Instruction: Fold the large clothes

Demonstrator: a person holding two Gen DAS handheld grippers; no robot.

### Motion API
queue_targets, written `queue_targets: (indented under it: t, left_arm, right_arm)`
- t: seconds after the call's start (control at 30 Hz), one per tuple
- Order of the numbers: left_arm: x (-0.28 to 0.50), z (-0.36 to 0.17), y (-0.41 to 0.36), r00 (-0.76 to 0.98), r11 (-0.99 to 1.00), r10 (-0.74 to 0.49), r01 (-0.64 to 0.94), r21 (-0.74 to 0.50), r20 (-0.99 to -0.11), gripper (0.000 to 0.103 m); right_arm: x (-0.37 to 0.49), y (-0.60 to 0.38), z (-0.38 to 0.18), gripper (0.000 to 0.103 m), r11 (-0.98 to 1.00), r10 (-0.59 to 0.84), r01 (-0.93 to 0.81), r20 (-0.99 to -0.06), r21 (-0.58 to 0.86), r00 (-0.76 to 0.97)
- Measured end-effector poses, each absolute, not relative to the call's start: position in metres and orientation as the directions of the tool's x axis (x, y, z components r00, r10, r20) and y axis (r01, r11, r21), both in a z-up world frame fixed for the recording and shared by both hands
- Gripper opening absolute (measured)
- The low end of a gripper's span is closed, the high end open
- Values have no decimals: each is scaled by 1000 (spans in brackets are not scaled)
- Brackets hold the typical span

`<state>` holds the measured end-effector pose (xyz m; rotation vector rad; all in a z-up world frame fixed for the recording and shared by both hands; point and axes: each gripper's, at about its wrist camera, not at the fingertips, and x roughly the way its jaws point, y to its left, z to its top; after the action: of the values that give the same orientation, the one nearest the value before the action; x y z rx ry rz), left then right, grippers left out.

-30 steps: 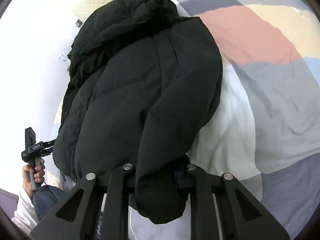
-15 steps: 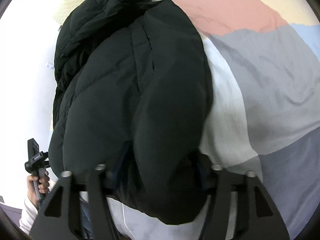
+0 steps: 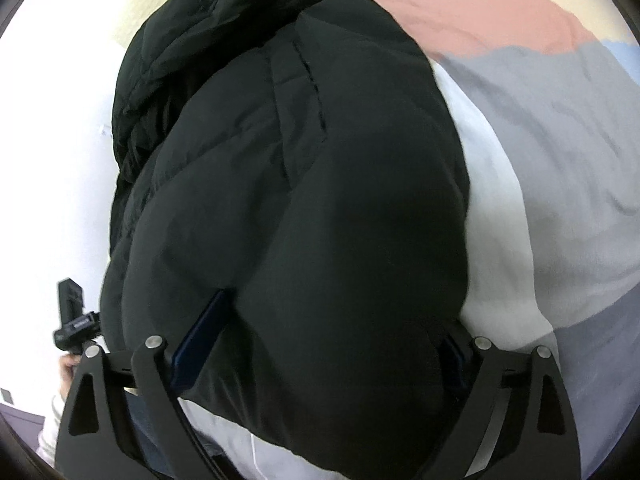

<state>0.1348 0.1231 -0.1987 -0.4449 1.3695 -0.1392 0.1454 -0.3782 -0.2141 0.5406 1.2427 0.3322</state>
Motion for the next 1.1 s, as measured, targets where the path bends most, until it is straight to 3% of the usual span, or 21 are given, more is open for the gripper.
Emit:
queue_targets:
  t: [0.13,0.2,0.27,0.33,0.43,0.67,0.9,1.1]
  left_arm:
    - [143,-201,119,203,911,-354,-145,-386,-913,66]
    - [143,-211,123,206,910,-359,-140,-391,-910,63]
    - [137,-210,127,213,912,-358,-129,-390,-909,54]
    - [138,-206,119,226,914,-361,-106,-391,-905,46]
    - [140,-202,110,237,920,-356,-81,-383,-904,38]
    - [135,-192,130,285,868,-427,-138,-478,-858,20]
    - [106,-140,162,474,744,-520,-157,-649,-711,14]
    - [74,-98,180,561,705,-518,-147,-694,-646,12]
  right_arm:
    - [146,-368,-207,92,795,571,37,-767,606,291]
    - [146,-362,-199,84,777,602,6,-745,630,288]
    - [145,-356,-191,67,780,599,-8,-744,625,295]
    - [144,-356,-185,41,798,573,1,-758,603,313]
    - [146,-353,-180,31,805,559,-3,-758,593,336]
    - [137,-360,-158,22,806,545,-9,-735,592,403]
    - [127,-379,-128,19,746,577,-16,-635,666,514]
    - [108,-387,-105,17,686,610,-32,-552,727,568]
